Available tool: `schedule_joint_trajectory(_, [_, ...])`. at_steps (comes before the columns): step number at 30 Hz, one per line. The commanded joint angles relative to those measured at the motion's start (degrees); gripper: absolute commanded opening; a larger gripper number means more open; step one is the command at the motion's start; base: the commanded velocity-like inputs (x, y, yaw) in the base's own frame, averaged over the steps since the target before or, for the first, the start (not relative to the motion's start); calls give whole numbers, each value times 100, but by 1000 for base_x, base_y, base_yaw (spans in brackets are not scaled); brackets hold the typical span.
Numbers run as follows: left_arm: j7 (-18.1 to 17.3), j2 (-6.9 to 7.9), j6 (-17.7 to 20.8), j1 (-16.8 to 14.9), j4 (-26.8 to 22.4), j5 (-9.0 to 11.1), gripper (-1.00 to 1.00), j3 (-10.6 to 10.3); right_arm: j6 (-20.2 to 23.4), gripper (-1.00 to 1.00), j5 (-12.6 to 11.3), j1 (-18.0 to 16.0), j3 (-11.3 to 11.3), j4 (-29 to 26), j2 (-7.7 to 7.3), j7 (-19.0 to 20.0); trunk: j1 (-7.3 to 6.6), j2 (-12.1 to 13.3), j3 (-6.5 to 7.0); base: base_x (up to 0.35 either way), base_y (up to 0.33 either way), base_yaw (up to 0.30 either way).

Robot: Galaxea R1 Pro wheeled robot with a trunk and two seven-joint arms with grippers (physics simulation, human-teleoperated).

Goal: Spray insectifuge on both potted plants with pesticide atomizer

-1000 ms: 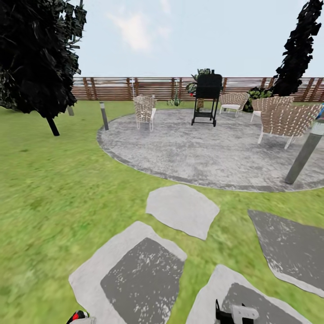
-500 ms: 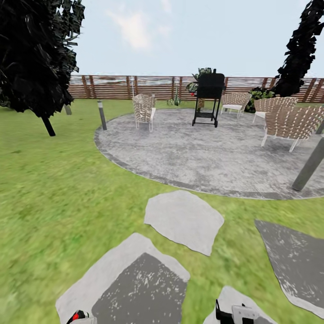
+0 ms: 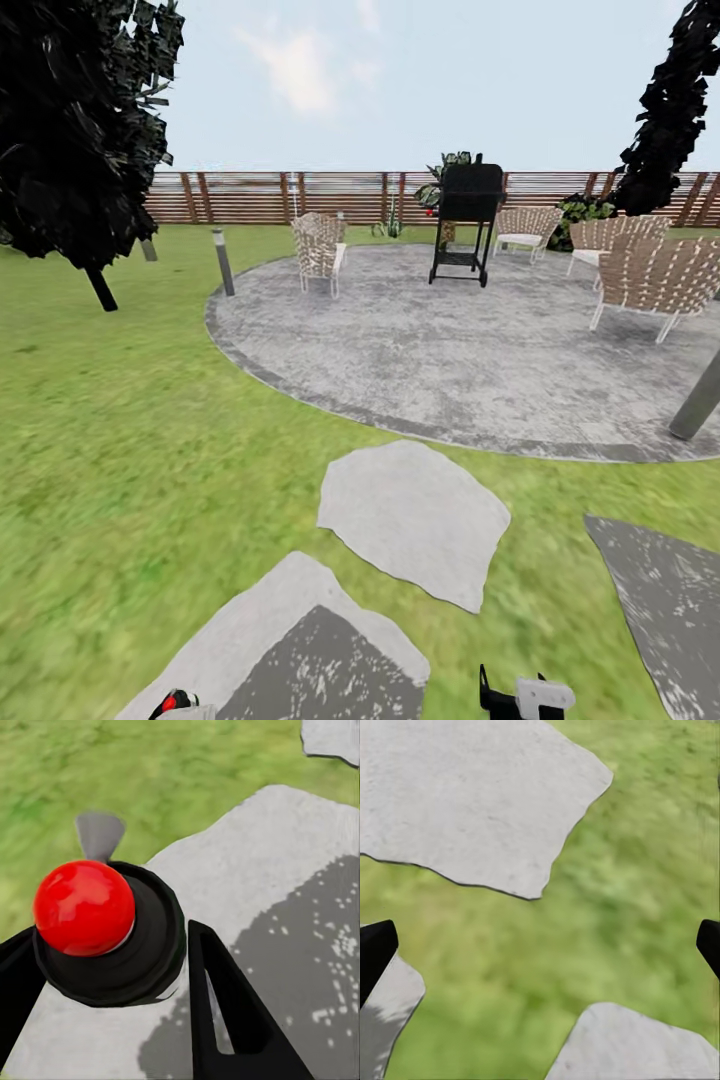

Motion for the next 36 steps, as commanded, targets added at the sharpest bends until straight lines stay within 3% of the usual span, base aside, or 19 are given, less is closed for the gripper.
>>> schedule_joint_trajectory(1, [9,2,-17,-3,2,49,-100,-38,-16,100,9,-3,1,1,0,-25,2,-2,-5,340,0,0])
schedule_joint_trajectory(36, [9,-24,-17,-3,9,54,-100,-38,-9,100,26,-3,9,23,-1,-23,2,-2,-5,340,0,0])
